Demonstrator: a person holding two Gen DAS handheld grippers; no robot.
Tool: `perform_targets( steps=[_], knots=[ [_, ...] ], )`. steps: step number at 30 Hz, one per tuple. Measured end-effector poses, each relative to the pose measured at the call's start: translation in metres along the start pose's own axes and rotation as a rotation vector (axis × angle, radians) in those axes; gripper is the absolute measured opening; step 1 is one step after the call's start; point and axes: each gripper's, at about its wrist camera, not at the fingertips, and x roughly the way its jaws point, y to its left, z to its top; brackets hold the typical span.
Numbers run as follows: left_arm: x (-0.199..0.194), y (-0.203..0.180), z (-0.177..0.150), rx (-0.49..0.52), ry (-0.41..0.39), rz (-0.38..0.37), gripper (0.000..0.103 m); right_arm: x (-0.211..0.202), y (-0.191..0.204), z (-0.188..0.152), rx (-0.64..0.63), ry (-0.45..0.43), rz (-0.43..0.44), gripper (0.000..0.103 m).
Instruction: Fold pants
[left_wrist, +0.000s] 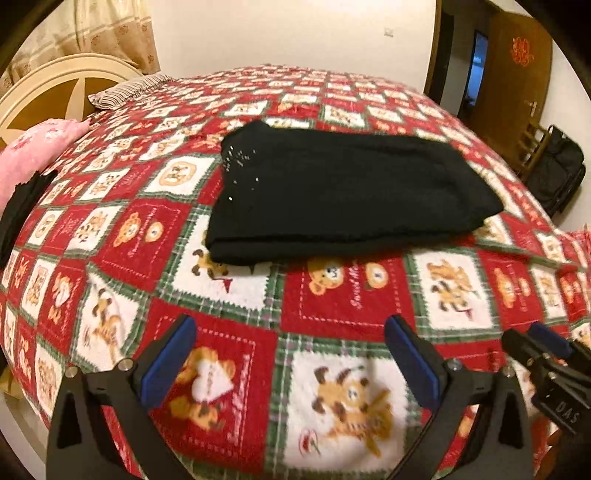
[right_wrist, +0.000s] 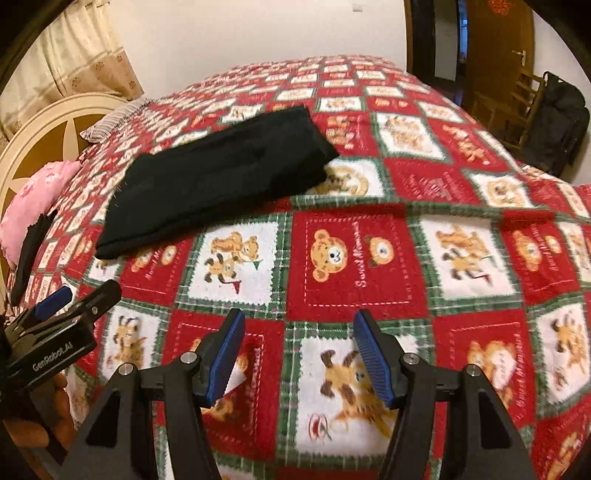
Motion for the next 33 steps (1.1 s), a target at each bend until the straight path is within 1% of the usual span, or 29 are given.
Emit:
perform_targets(
  steps=[3, 7, 10, 11, 12, 14, 17, 20, 23, 25, 26, 30, 33],
  knots=[
    [-0.017, -0.001, 0.001, 0.016, -0.028, 0.003, 0.103, -0.025, 0.004, 0.004, -0.015, -0.062, -0.012, 0.063],
    [-0.047, -0.008, 0.003, 0.078, -0.112, 0.046, 0.103, -0.061, 0.010, 0.011, -0.009, -0.155, -0.003, 0.063],
    [-0.065, -0.007, 0.003, 0.084, -0.161, 0.031, 0.103, -0.089, 0.018, 0.014, -0.025, -0.248, -0.036, 0.063],
    [-0.073, -0.007, 0.004, 0.083, -0.182, 0.037, 0.103, -0.098, 0.020, 0.014, -0.031, -0.278, -0.046, 0.063],
    [-0.079, -0.008, 0.006, 0.085, -0.200, 0.046, 0.103, -0.109, 0.022, 0.013, -0.034, -0.318, -0.055, 0.063],
    [-0.090, -0.009, 0.007, 0.102, -0.243, 0.071, 0.103, -0.123, 0.026, 0.012, -0.038, -0.370, -0.061, 0.063],
    [-0.110, -0.015, 0.007, 0.142, -0.320, 0.136, 0.103, -0.140, 0.029, 0.010, -0.038, -0.429, -0.062, 0.063],
    [-0.124, -0.018, 0.007, 0.159, -0.372, 0.156, 0.103, -0.156, 0.031, 0.009, -0.034, -0.478, -0.053, 0.066],
    [-0.132, -0.017, 0.008, 0.150, -0.379, 0.137, 0.103, -0.169, 0.033, 0.007, -0.031, -0.527, -0.050, 0.070],
    [-0.135, -0.016, 0.008, 0.136, -0.374, 0.117, 0.103, -0.175, 0.034, 0.004, -0.041, -0.552, -0.066, 0.074],
    [-0.136, -0.016, 0.009, 0.132, -0.376, 0.113, 0.103, -0.176, 0.035, 0.004, -0.041, -0.558, -0.071, 0.074],
    [-0.137, -0.020, 0.006, 0.128, -0.368, 0.114, 0.103, -0.174, 0.034, 0.002, -0.032, -0.554, -0.054, 0.074],
    [-0.138, -0.021, 0.006, 0.121, -0.357, 0.098, 0.103, -0.172, 0.032, 0.001, -0.025, -0.546, -0.055, 0.074]
  ],
)
